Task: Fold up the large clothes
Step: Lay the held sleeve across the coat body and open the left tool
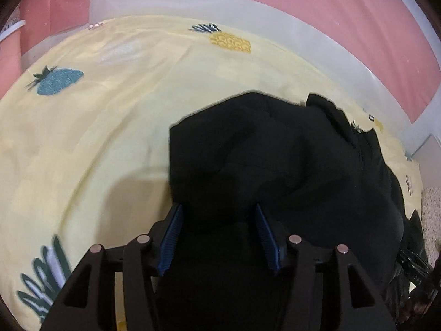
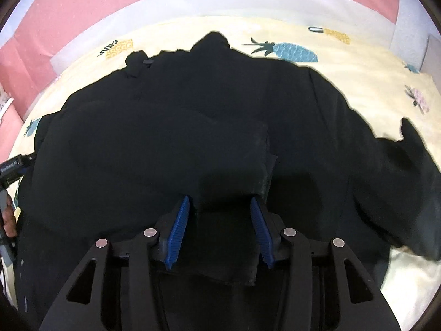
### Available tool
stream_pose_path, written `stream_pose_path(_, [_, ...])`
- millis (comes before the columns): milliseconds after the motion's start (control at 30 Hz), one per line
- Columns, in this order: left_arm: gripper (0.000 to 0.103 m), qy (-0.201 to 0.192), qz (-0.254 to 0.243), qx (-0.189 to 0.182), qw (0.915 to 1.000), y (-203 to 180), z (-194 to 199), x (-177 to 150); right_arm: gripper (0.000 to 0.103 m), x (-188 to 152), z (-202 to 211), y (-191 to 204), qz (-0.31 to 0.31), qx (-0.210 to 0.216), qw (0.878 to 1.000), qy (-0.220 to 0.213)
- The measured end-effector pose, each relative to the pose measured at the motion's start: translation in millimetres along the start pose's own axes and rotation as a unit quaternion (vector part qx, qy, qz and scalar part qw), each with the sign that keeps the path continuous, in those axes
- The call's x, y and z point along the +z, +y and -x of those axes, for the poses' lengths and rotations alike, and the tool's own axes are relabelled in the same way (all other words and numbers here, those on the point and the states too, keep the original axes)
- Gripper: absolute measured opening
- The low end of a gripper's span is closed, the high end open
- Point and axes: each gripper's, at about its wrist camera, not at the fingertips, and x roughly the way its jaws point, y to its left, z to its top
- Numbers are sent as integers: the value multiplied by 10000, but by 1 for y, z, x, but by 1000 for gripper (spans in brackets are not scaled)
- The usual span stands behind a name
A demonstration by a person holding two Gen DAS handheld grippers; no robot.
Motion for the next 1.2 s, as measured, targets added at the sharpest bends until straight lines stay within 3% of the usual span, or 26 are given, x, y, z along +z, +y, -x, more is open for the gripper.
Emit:
stream_pose_path(133, [52,-584,-495,46,9971,-13,14,12,46,6,15,-1,-50,33,9993,-360])
stream_pose_path(167, [52,-540,-545,115,9970,-15,10,13,46,5,7,-3,-135,56,9996,-236])
stream_pose_path(267, [52,137,-494,285,9983,-14,-19,6,47,-4,-15,-10,-299,165,9993,168])
stream_pose_path(333, [52,-8,-566,318,9979,-18,-1,-7,47,-6,-2,-11,-414,166,9990,76])
stream_pose_path(433, [52,-246,-634,41,9977,-22,34,-32,47,-20,22,-5,-199,181,9995,-174])
stream_pose_path(500, [54,-158,-655,-19,9977,-22,38,-52,47,-34,18,0,-45,181,9998,-31])
stream_pose_path(633, [54,90,-739,298,9968,-27,31,-66,47,-42,13,-6,-164,189,9996,162])
stream_pose_path(800, [54,240,-559,15,9981,-36,71,-77,49,-57,63,-12,-358,273,9989,95])
stream_pose_path(933, [54,93,-807,-102,9966,-52,121,-110,49,-91,117,-17,-568,255,9980,-113])
stream_pose_path(1033, [54,33,-948,-231,9952,-64,159,-138,57,-119,155,-24,-767,279,9963,-252])
stream_pose_path(1200, [54,-3,-981,-506,9939,-76,209,-170,58,-158,206,-35,-1017,206,9937,-423])
